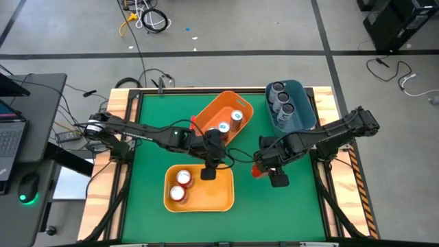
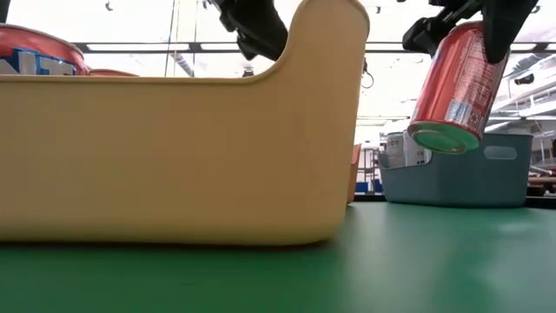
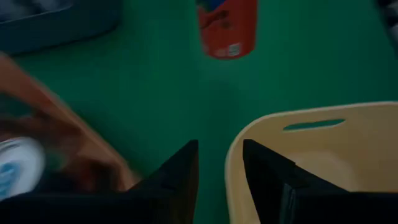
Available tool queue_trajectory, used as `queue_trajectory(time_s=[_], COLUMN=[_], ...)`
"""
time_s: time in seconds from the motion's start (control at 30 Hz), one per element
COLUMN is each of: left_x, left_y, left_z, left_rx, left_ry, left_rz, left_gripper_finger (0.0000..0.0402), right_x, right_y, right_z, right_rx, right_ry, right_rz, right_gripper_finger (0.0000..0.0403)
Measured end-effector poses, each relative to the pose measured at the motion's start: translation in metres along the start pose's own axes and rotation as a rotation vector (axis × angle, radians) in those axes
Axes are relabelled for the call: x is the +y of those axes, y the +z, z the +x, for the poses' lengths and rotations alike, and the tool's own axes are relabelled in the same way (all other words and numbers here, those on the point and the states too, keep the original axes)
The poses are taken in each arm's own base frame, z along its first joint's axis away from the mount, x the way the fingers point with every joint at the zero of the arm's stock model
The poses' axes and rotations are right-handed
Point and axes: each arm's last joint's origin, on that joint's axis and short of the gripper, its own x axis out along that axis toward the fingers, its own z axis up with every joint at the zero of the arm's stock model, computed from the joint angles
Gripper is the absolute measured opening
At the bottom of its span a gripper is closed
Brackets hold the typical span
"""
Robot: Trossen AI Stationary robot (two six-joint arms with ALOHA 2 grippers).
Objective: Sort soda cans
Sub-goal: Put the orange soda can into the yellow bin
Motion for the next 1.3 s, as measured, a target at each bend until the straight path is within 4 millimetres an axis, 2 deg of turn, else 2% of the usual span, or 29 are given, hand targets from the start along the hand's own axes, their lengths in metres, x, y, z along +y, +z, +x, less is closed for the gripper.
queue_trajectory(time_s=[0.07, 0.3, 0.53, 0.63, 0.77, 0.97, 1.07, 1.3], left_x=[0.002, 0.005, 0.003, 0.001, -0.001, 0.0, 0.0, -0.005], left_y=[0.001, -0.017, -0.039, -0.057, -0.086, -0.125, -0.135, -0.13], left_z=[-0.007, -0.032, -0.084, -0.105, -0.121, -0.124, -0.119, -0.111], left_rx=[0.04, 0.157, -0.03, -0.131, -0.234, -0.246, -0.242, -0.308], left_ry=[0.051, 0.248, 0.272, 0.255, 0.218, 0.215, 0.208, 0.072], left_rz=[0.005, 0.041, -0.02, -0.069, -0.146, -0.22, -0.243, -0.22], left_gripper_finger=[0.0136, 0.0136, 0.012, 0.0107, 0.0085, 0.0053, 0.0037, 0.0004], right_x=[0.0, 0.0, -0.006, -0.011, -0.018, -0.023, -0.021, -0.017], right_y=[0.0, 0.0, 0.007, 0.014, 0.024, 0.044, 0.057, 0.082], right_z=[0.0, 0.0, 0.0, -0.001, -0.003, -0.016, -0.019, -0.01], right_rx=[0.0, 0.0, -0.057, -0.121, -0.217, -0.393, -0.484, -0.544], right_ry=[0.0, 0.0, 0.008, 0.015, 0.023, 0.038, 0.046, 0.083], right_rz=[0.0, -0.013, 0.011, 0.021, 0.029, 0.038, 0.005, -0.081], right_gripper_finger=[0.0292, 0.0292, 0.0292, 0.0292, 0.0292, 0.0292, 0.0292, 0.0292])
